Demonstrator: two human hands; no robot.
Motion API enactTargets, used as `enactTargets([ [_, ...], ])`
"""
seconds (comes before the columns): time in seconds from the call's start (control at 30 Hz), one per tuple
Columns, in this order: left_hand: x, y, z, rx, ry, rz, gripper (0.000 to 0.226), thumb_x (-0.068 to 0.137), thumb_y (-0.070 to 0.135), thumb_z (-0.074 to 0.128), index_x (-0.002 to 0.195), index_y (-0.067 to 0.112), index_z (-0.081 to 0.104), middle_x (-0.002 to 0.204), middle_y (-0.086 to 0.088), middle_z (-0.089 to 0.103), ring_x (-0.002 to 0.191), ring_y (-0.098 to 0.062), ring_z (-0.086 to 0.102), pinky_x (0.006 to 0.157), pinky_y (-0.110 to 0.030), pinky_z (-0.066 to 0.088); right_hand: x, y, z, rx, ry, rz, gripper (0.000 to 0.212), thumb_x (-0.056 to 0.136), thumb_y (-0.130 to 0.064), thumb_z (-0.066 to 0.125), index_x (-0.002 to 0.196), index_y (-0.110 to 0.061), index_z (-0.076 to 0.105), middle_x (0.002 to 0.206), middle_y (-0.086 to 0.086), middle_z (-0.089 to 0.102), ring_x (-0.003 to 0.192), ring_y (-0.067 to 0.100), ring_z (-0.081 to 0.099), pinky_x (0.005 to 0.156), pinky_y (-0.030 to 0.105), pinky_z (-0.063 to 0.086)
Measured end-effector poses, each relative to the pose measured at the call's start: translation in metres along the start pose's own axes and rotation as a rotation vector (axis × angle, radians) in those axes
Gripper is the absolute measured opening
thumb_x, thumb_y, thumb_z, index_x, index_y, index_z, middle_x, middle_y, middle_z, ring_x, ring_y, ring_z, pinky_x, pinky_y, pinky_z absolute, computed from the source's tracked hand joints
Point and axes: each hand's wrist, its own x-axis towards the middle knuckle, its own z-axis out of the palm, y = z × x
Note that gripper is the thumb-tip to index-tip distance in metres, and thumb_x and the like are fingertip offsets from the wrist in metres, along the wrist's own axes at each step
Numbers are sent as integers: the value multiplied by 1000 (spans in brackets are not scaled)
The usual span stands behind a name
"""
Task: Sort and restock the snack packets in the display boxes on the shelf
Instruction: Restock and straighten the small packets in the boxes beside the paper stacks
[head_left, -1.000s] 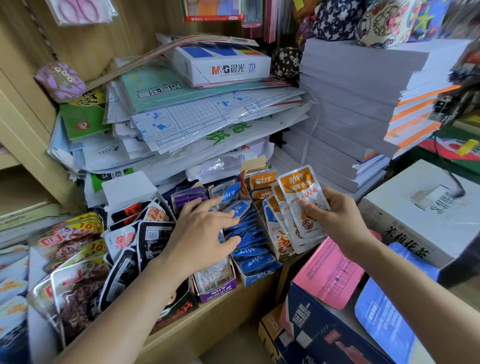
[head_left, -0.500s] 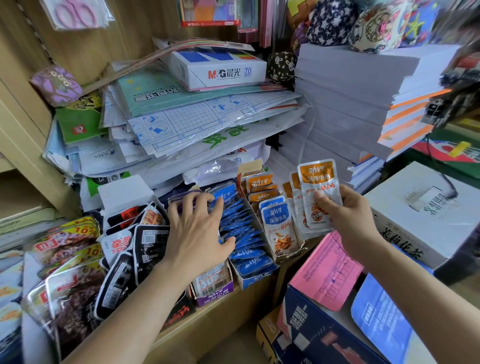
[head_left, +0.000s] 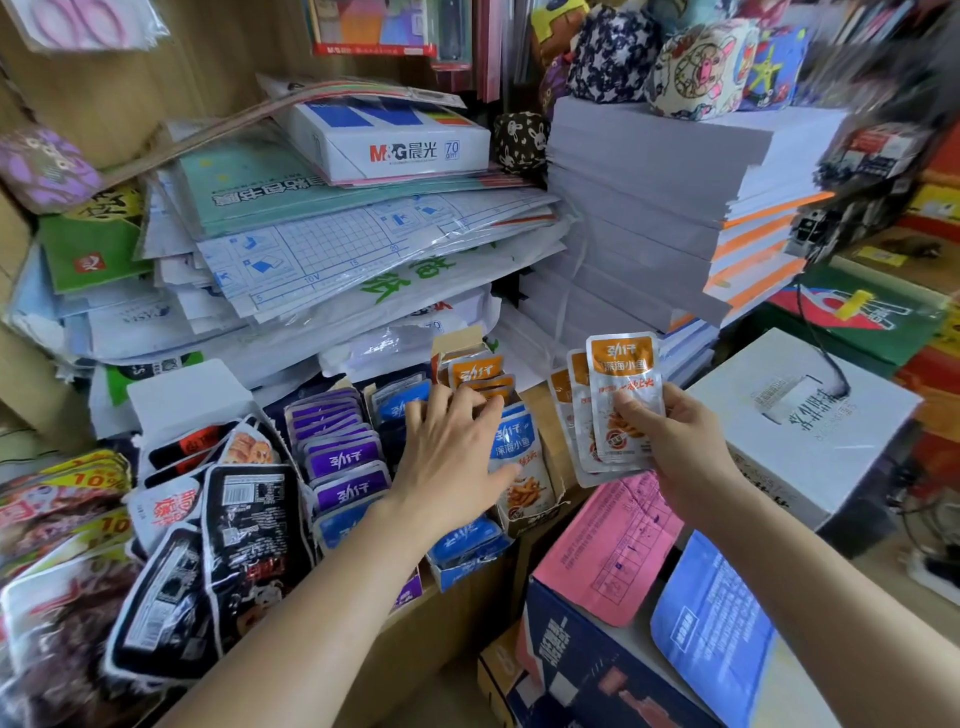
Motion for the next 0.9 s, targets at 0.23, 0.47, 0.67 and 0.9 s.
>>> enactTargets([
  [0.23,-7,0,-1,-342,123,19,19,79,37,83,94,30,73,110,16,65,109,-9,52,91,-30,25,3,0,-6,19,-10,3,18,95,-15,67,112,-8,68,104,14,77,95,33,75,83,50,60],
  [0.47,-42,0,-12,-433,-40,108,19,74,19,85,80,33,74,137,16,60,130,-5,43,104,-28,32,5,-1,-6,7,-55,-1,25,95,-15,67,118,-6,66,108,15,76,98,34,74,86,53,59],
  [0.67,-41,-3,-11,-344,-36,110,22,71,22,84,78,37,69,141,20,54,142,-11,32,108,-41,21,3,-3,-3,34,-100,-11,27,95,-14,66,120,-3,65,109,17,75,99,35,74,79,45,62],
  [0.9,-50,-6,-21,-452,183,105,8,85,28,77,90,28,71,94,15,76,77,-1,71,57,-31,60,2,-4,-2,66,-226,42,24,96,-9,64,120,-5,64,112,18,74,101,35,73,74,39,61],
])
